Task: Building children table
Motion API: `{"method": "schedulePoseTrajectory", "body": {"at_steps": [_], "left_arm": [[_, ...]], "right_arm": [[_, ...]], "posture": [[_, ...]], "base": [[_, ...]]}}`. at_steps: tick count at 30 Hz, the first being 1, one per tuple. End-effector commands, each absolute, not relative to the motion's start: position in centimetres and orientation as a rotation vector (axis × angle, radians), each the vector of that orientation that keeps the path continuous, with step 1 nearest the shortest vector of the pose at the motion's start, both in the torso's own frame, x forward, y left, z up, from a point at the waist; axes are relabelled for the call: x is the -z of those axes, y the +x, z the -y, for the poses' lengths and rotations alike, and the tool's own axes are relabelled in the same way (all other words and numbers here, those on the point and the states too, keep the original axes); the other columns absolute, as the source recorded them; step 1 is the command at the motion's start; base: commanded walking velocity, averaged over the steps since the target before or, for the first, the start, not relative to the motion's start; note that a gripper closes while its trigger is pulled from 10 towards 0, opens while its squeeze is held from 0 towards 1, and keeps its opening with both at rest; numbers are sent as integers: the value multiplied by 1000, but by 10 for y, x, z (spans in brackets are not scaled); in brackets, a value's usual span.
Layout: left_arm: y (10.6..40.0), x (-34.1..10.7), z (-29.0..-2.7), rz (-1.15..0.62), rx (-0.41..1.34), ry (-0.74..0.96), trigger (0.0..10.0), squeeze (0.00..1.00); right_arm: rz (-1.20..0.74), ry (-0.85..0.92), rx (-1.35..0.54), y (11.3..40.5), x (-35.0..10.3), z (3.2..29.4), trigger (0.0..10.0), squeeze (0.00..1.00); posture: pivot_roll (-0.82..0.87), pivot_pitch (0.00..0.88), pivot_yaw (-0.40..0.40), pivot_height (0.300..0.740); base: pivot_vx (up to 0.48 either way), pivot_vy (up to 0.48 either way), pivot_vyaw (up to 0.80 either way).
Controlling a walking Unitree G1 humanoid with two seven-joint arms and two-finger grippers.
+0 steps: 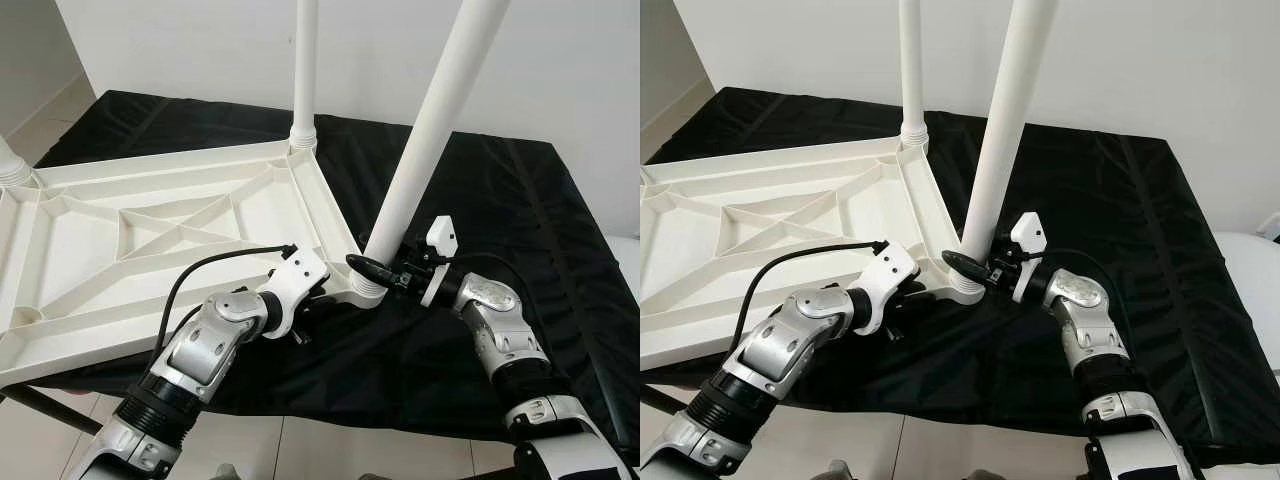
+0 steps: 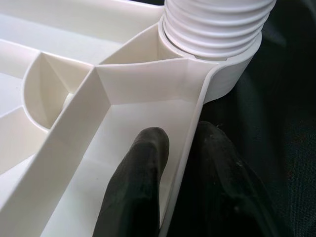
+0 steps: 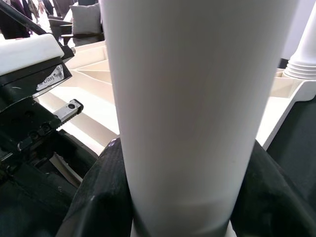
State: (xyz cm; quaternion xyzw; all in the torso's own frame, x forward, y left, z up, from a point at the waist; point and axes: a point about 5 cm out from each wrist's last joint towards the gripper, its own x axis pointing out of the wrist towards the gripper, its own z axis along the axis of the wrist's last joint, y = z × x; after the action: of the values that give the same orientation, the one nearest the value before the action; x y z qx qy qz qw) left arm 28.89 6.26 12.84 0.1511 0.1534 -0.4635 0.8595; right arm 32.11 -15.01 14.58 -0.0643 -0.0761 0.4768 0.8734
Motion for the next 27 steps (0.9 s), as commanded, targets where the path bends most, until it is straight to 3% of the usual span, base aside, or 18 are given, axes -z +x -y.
{"method": "schedulePoseTrajectory", "body": {"at_steps": [1, 27], "left_arm": [[287, -136, -54, -298, 1041, 320, 10000, 0], [284, -134, -54, -304, 1047, 311, 10000, 0]], "right_arm": [[173, -133, -1006, 319, -146, 145, 10000, 0], [249, -47, -782, 299, -150, 140, 10000, 0]], "posture": [[32, 17, -21, 740], [23, 32, -23, 740]], "base": [[0, 0, 0], [0, 0, 0]]}}
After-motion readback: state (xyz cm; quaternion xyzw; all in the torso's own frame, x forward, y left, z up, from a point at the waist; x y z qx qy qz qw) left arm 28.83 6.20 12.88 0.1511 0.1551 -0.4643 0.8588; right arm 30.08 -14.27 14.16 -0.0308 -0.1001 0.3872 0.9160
